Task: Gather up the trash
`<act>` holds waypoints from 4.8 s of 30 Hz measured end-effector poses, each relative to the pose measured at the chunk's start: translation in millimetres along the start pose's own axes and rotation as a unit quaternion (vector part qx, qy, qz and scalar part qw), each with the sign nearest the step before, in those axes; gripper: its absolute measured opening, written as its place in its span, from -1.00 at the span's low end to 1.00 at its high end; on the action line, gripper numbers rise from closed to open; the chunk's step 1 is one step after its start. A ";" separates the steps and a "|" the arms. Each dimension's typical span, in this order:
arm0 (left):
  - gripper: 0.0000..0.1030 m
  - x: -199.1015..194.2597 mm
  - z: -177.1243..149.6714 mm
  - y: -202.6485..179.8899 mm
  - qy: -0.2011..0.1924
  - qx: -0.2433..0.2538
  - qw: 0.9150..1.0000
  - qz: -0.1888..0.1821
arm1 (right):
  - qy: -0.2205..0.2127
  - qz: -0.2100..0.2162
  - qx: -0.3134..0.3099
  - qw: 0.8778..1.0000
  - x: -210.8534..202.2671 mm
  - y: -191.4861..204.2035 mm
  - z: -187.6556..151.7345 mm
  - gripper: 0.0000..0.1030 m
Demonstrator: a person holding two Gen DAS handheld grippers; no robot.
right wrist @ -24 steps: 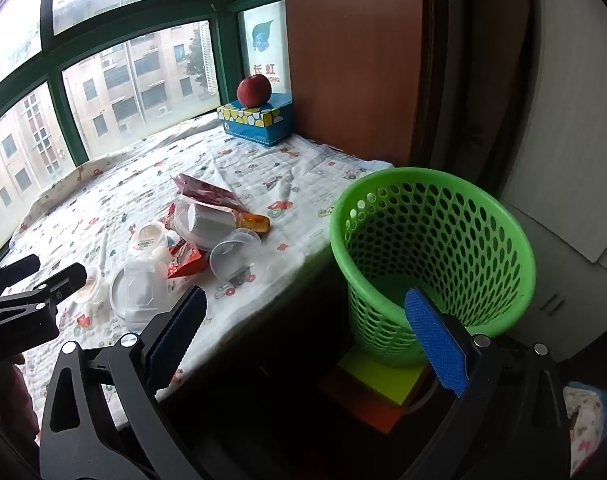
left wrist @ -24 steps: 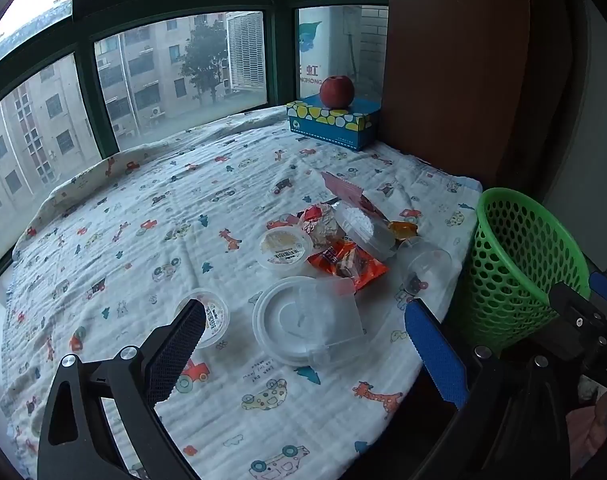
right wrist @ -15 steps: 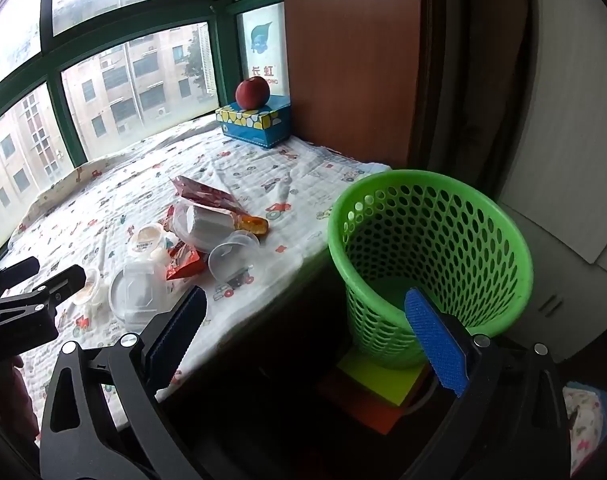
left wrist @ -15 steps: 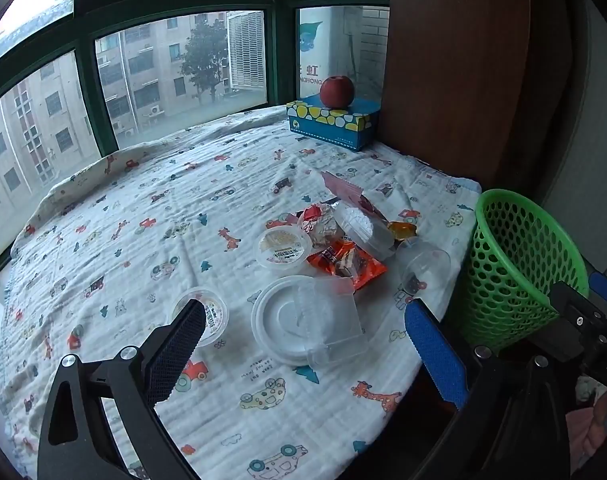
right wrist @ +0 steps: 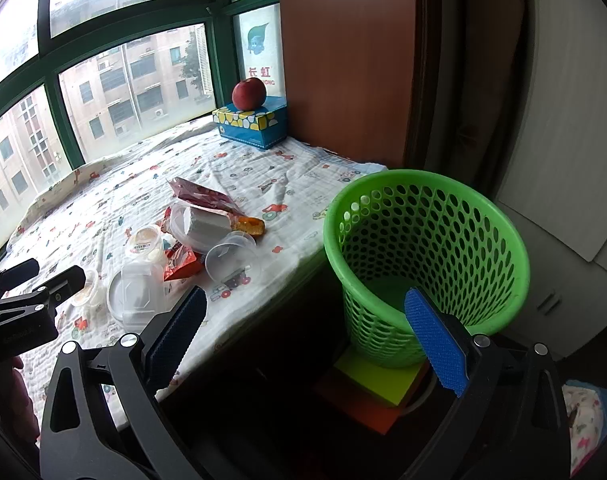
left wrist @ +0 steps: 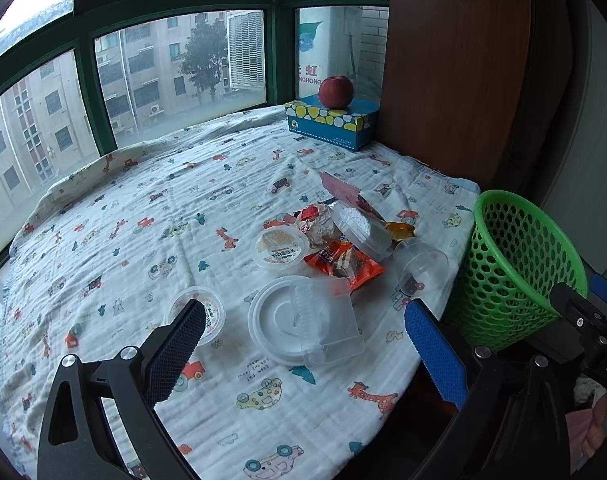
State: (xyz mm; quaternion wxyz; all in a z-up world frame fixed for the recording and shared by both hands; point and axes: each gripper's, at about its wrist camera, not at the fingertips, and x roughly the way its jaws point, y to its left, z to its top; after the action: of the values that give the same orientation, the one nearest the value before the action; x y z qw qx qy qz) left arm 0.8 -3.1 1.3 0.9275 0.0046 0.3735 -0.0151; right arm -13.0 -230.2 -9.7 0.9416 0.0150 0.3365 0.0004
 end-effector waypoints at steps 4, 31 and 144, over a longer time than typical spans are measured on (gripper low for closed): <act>0.88 0.6 0.4 -1.2 0.000 0.000 1.000 0.002 | 0.000 -0.001 0.001 1.000 -0.1 -0.1 -0.2 0.91; 0.88 1.4 -1.8 -3.6 -0.001 -0.001 1.000 0.000 | 0.000 -0.002 0.004 1.000 -1.1 -3.2 -0.4 0.91; 0.05 107.5 -13.2 -11.7 0.121 -0.033 0.992 -0.005 | 0.015 0.081 0.027 0.996 88.8 -49.0 35.3 0.22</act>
State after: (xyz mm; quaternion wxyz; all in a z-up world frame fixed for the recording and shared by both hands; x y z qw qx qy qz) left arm 68.8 -17.2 -82.6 0.8750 -0.0257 0.4834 -0.0072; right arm 77.6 -279.3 -40.2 0.9325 0.0674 0.3484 0.0679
